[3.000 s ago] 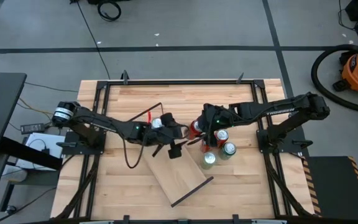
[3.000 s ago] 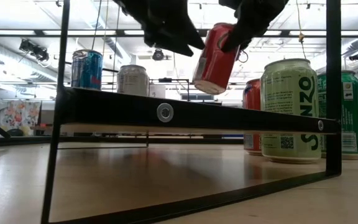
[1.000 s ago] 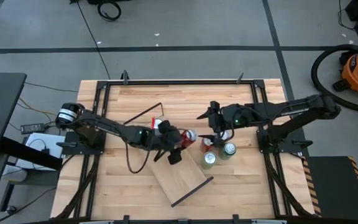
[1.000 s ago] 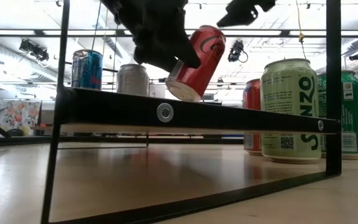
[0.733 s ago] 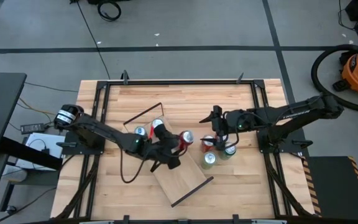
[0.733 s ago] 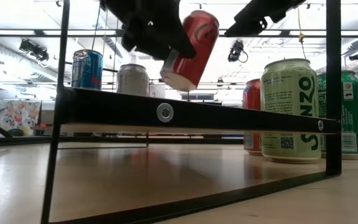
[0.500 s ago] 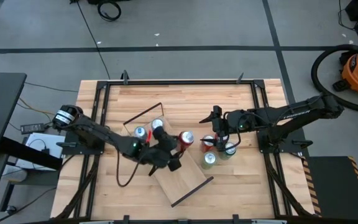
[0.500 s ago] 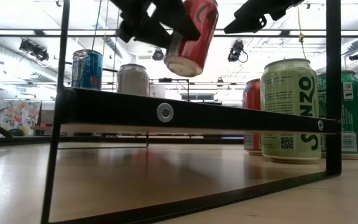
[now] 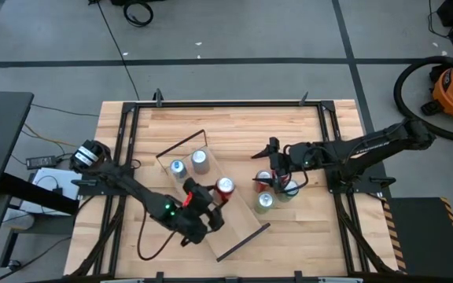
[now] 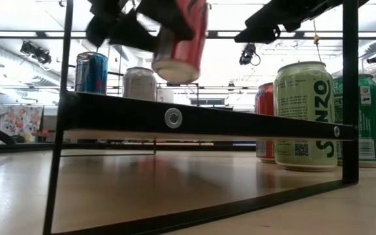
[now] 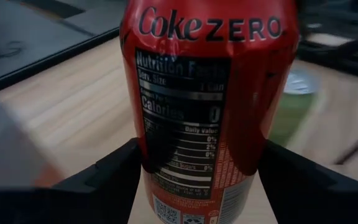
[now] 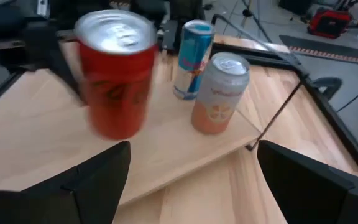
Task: Place canned beverage on shelf
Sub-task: Put the red black soda can on the shelf
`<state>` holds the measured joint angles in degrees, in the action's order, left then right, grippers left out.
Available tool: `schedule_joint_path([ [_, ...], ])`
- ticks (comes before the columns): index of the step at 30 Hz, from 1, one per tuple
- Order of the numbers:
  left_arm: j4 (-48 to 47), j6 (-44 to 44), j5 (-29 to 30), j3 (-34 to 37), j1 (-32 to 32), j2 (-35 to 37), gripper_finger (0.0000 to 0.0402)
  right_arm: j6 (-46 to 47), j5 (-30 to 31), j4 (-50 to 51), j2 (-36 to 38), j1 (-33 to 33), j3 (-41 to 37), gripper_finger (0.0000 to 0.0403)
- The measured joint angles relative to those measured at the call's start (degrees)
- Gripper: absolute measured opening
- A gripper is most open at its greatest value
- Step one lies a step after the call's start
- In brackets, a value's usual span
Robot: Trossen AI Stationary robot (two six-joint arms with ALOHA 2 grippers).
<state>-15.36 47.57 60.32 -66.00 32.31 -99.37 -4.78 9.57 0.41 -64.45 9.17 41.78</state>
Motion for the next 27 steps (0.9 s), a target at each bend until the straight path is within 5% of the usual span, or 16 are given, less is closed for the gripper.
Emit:
schedule_joint_path([
  [5,-7.78,9.63,2.12,0.09,-0.1,-1.28,0.0289,-0.32,-0.34,-0.86,-0.02,1.36,-0.33,0.0362],
  [27,-16.57,19.36,4.61,0.18,-0.95,-7.52,0.0289,0.09,-0.62,-0.81,0.02,2.16,-0.33,0.0362],
])
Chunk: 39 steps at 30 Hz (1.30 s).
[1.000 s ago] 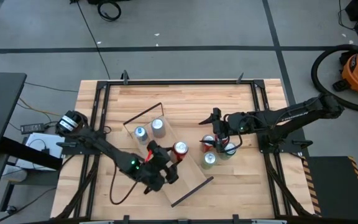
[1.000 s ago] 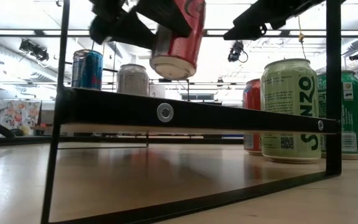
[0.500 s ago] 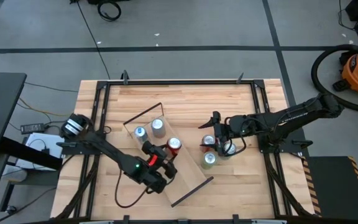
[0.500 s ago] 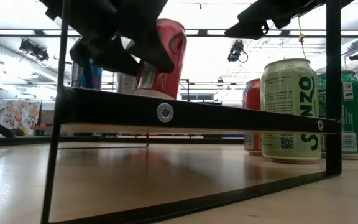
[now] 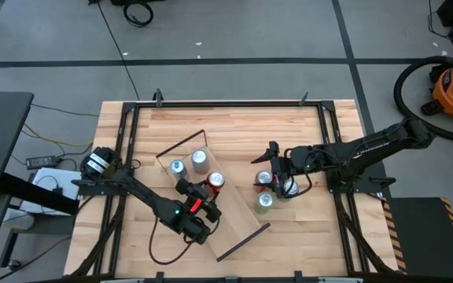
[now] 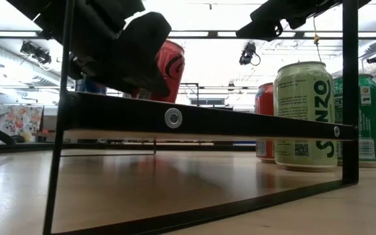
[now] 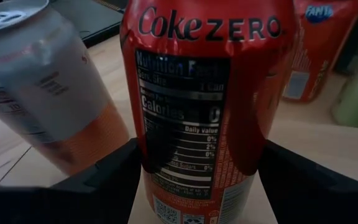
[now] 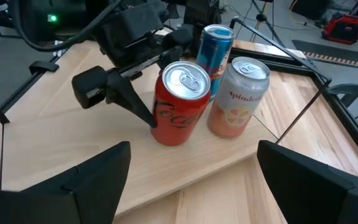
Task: Place canned beverage on shelf
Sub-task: Put the red black soda can on the shelf
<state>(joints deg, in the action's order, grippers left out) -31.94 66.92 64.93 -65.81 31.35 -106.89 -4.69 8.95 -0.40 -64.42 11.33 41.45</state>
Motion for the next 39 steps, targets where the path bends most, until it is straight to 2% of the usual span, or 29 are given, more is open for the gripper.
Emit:
schedule_joint_path([
  [7,1.85,2.5,-0.99,2.19,-1.72,0.07,0.0291,0.0,-0.02,0.02,-0.02,-0.02,0.0,0.0362],
  [20,1.61,2.49,-3.78,2.42,-2.71,0.11,0.0339,0.0,-0.13,0.06,-0.02,0.13,0.0,0.0362],
  [31,1.33,1.24,-8.21,2.34,-2.51,0.08,0.0346,0.02,-0.17,0.29,-0.02,0.17,0.0,0.0362],
  [39,-4.44,-0.5,-10.72,-1.52,-2.21,1.62,0.0346,0.0,0.02,0.97,-0.04,0.17,0.02,0.0362],
])
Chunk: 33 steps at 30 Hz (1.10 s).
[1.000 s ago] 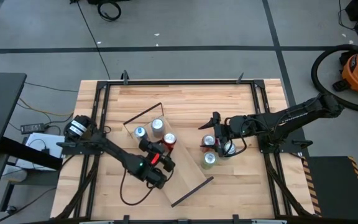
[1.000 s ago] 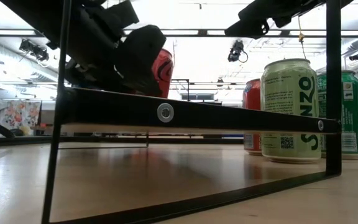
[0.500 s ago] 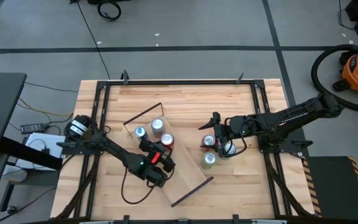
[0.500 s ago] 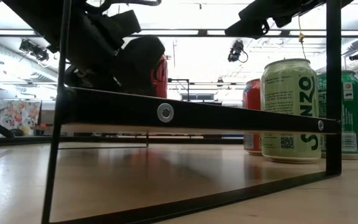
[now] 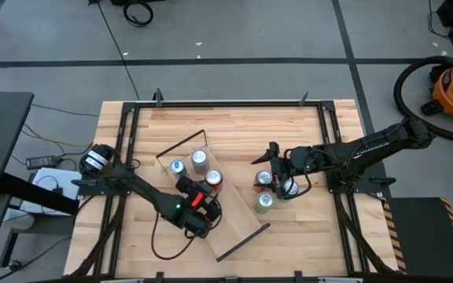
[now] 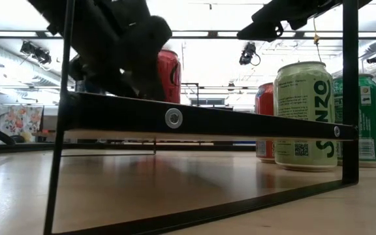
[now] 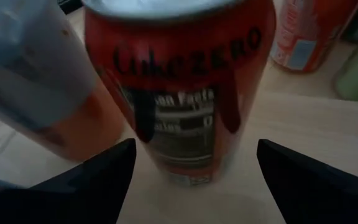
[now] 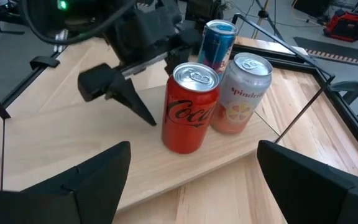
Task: Place canned beverage on shelf
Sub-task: Put the red black soda can on the shelf
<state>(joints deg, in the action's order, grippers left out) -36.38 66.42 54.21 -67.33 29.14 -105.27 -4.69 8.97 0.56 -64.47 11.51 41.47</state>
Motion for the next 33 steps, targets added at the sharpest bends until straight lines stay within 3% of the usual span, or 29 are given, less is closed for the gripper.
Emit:
schedule_joint_path([
  [8,-12.87,0.06,-2.85,-7.66,0.77,0.01,0.0346,-0.02,0.24,0.7,0.12,0.0,0.02,0.0362],
  [13,-18.17,-1.5,-11.18,-12.27,1.08,0.08,0.0346,0.0,0.26,0.76,0.44,0.0,0.04,0.0362],
  [19,-11.57,-9.95,-18.5,-12.92,1.54,0.06,0.0346,0.0,0.26,0.65,0.44,0.0,0.04,0.0362],
  [33,-1.77,-19.74,-18.18,-12.9,-3.82,-2.44,0.0346,-0.03,0.24,0.27,0.45,0.01,0.04,0.0362],
])
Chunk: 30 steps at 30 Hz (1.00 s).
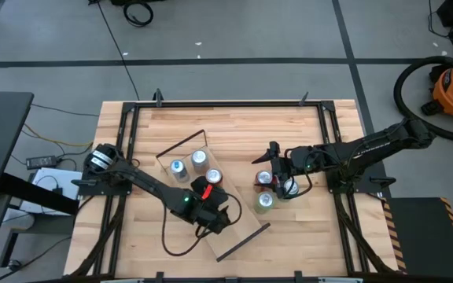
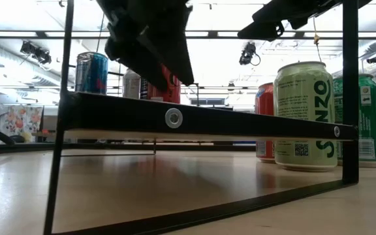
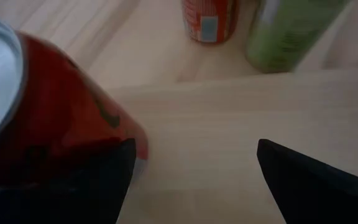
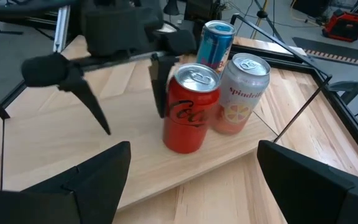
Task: Place canned beverage on shelf
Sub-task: Put the red black soda can on the shelf, then put the left orange soda can on the shelf
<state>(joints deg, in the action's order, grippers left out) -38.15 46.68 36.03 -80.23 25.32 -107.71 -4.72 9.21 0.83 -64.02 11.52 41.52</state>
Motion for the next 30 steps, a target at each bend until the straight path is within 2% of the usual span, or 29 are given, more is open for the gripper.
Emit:
schedule_joint_path([
  [7,-0.25,0.52,0.28,0.06,-1.91,-1.05,0.0346,-0.25,-0.08,-0.18,0.03,0.07,-0.02,0.0362],
  [14,3.38,-0.03,-0.49,0.06,-1.09,-0.55,0.0346,-0.39,-0.04,0.68,0.03,0.1,-0.02,0.0362],
  [20,5.08,-5.66,-0.7,-3.44,-0.24,0.27,0.0346,-0.31,1.42,3.42,0.37,0.08,1.2,0.0362],
  [30,1.96,-16.37,-0.28,-8.65,-3.75,0.31,0.0346,3.87,7.47,16.42,1.08,-0.5,4.28,0.0362],
])
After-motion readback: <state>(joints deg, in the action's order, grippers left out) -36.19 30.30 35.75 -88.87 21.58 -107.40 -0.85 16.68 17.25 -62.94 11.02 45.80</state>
